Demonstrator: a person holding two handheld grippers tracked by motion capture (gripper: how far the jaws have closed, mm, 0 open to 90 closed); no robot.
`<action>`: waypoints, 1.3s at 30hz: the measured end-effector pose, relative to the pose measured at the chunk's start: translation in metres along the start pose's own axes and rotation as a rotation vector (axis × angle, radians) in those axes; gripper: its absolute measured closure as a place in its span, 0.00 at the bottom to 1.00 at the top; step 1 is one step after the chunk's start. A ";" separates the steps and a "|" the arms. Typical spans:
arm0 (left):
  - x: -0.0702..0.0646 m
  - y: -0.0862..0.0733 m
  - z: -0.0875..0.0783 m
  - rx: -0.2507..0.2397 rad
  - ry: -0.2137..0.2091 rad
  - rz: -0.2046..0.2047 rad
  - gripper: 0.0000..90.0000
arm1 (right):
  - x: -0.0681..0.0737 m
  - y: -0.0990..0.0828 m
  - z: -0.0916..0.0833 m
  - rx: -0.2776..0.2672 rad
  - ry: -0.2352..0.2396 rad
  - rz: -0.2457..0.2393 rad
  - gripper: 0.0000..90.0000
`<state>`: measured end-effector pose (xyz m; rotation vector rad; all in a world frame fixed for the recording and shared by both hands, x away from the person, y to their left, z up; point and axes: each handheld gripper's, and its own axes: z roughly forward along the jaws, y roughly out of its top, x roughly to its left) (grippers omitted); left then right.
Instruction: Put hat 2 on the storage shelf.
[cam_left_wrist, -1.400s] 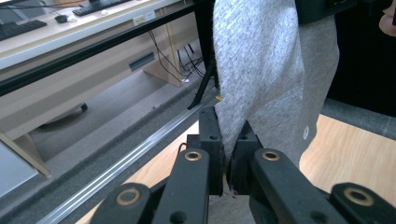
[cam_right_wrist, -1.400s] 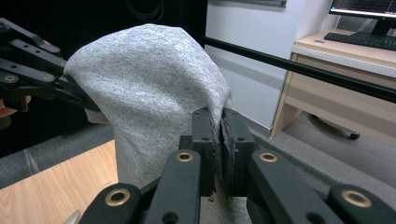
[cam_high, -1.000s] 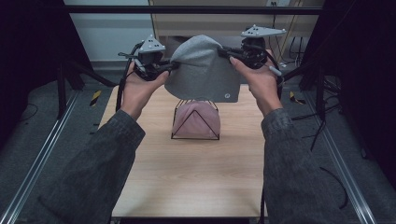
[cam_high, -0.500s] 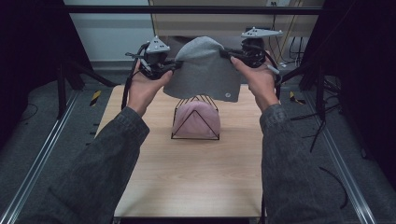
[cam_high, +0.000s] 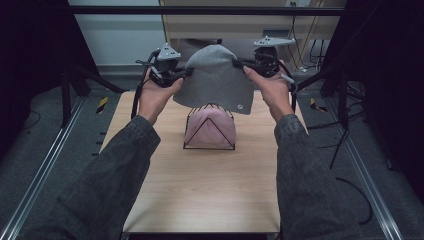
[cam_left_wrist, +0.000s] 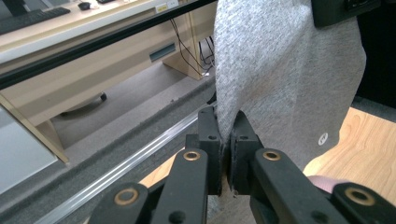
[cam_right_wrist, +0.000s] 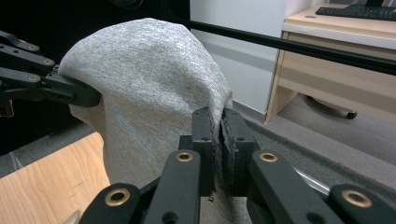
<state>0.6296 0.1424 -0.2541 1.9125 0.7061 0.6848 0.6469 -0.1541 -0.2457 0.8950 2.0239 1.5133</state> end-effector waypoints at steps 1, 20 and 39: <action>0.001 -0.001 0.000 0.007 0.001 0.008 0.95 | 0.000 -0.001 0.000 0.002 0.001 -0.003 0.95; 0.001 -0.012 -0.003 0.021 0.002 -0.004 0.95 | 0.009 -0.010 0.007 0.030 0.007 -0.006 0.95; -0.003 -0.018 0.000 0.045 -0.005 0.001 0.95 | 0.012 -0.017 0.010 0.054 0.009 -0.011 0.95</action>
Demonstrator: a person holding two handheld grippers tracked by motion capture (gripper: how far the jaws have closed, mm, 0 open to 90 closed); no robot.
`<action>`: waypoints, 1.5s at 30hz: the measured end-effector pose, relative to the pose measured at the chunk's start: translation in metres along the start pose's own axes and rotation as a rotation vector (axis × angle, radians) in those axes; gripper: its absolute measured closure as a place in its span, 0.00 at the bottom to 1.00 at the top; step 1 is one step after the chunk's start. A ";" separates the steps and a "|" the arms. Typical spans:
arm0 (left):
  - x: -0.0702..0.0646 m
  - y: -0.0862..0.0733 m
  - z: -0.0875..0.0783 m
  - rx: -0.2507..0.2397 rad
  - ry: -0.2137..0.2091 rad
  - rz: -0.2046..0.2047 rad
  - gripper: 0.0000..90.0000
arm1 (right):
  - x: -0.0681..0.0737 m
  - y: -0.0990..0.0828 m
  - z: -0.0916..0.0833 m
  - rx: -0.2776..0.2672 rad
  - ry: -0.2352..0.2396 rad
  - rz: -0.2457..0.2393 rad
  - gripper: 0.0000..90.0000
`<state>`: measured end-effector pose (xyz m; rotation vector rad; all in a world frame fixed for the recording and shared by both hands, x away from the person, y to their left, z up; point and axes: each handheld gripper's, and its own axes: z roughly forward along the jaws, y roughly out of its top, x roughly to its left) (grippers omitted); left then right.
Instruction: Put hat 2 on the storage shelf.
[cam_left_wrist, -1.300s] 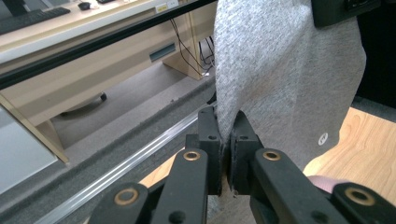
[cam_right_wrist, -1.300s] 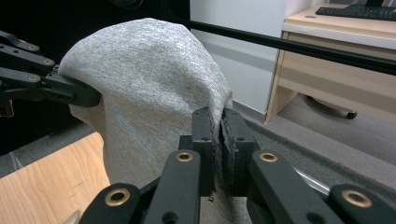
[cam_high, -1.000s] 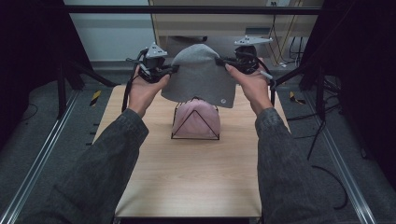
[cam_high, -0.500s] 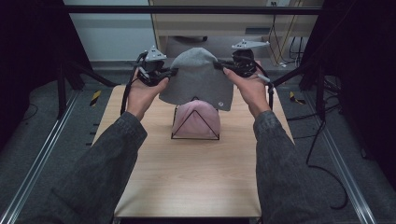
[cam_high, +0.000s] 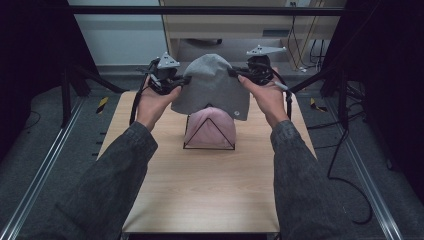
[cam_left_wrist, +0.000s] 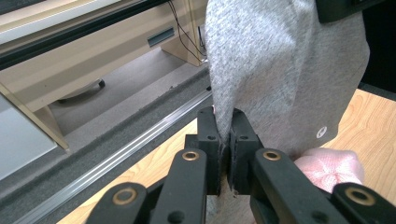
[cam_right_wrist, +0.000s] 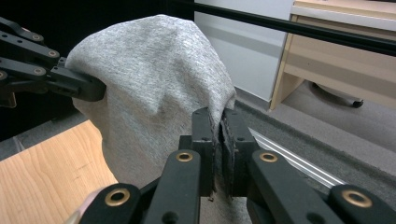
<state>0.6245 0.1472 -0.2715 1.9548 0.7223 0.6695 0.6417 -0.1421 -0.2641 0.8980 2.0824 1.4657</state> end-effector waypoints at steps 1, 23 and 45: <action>0.000 0.000 0.000 0.008 -0.001 0.009 0.95 | 0.000 0.000 0.000 0.002 -0.001 0.000 0.95; 0.003 -0.024 0.011 0.065 -0.007 0.007 0.94 | 0.002 -0.016 0.015 0.083 -0.010 -0.018 0.95; -0.007 -0.066 0.034 0.150 -0.018 -0.023 0.95 | 0.003 -0.060 0.039 0.202 -0.001 0.002 0.95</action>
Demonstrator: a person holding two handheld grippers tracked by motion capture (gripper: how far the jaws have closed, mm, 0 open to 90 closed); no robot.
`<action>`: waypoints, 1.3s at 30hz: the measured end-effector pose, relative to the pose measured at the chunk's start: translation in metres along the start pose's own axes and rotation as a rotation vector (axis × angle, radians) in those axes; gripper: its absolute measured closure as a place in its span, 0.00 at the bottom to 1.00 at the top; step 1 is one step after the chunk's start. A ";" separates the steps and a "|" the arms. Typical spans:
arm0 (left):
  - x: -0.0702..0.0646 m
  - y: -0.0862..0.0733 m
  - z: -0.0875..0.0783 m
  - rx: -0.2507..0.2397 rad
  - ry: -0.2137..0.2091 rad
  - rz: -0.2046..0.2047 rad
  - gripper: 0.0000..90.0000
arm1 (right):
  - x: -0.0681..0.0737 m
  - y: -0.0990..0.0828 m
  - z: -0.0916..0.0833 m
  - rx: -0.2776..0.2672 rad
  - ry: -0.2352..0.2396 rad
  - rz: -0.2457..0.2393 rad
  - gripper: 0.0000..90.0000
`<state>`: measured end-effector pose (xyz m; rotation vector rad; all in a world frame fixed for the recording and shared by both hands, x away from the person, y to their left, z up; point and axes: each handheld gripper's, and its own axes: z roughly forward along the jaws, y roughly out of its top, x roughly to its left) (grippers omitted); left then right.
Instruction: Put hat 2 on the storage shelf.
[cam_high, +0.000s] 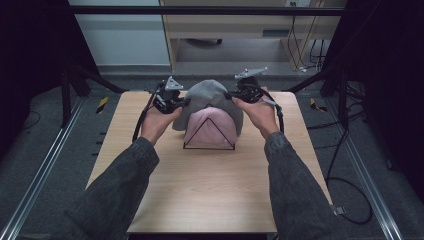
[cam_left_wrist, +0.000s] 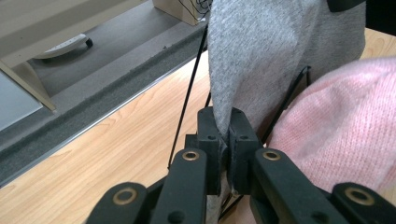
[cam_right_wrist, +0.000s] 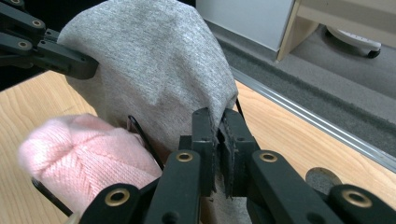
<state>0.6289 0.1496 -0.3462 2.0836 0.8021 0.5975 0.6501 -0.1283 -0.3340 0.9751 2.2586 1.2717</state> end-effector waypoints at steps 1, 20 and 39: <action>0.000 -0.001 0.001 0.000 -0.001 0.000 0.95 | 0.000 -0.001 0.001 0.002 0.001 0.003 0.95; -0.006 -0.023 0.012 0.053 -0.012 -0.031 0.95 | 0.000 -0.021 0.009 0.042 0.002 0.032 0.92; -0.021 -0.023 -0.019 0.013 0.065 -0.040 0.61 | 0.014 -0.027 -0.036 -0.058 -0.111 0.057 0.35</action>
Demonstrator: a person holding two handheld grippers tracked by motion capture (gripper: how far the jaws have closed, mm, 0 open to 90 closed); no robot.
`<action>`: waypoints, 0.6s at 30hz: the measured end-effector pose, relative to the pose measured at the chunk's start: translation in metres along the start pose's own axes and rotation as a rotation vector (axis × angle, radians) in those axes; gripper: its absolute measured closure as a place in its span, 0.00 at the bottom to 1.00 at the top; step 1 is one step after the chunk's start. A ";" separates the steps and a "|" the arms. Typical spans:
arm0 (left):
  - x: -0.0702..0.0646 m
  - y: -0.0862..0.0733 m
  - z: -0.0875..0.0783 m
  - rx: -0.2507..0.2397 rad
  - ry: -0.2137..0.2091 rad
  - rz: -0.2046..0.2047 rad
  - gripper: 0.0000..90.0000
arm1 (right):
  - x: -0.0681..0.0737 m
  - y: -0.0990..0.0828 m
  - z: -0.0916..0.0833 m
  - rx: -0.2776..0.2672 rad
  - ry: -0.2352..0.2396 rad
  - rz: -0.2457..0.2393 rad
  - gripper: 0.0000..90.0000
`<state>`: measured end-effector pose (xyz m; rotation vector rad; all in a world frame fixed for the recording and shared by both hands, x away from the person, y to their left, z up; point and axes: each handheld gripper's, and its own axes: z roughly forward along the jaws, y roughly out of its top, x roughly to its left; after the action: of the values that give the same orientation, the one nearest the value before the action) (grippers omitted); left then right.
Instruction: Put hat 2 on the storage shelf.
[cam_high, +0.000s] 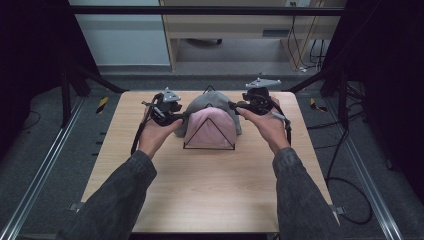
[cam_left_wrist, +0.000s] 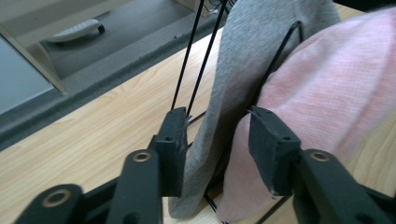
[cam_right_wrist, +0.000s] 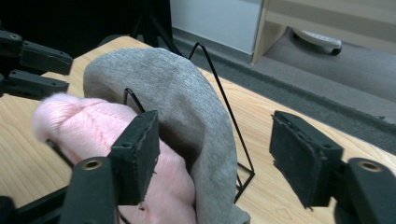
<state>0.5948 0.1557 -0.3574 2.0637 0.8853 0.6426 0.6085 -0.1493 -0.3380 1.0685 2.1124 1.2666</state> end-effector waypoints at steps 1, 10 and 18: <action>-0.001 0.000 -0.005 0.007 0.006 0.008 0.59 | 0.001 -0.001 -0.003 -0.001 -0.007 0.001 0.34; -0.011 -0.030 -0.049 0.043 0.010 0.029 0.25 | 0.007 -0.036 -0.045 0.006 -0.049 0.029 0.25; -0.020 -0.089 -0.065 0.154 -0.024 0.026 0.10 | 0.017 -0.087 -0.060 0.088 -0.044 0.054 0.18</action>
<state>0.5049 0.2107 -0.3954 2.2188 0.9206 0.5783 0.5228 -0.1914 -0.3858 1.1875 2.1370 1.1725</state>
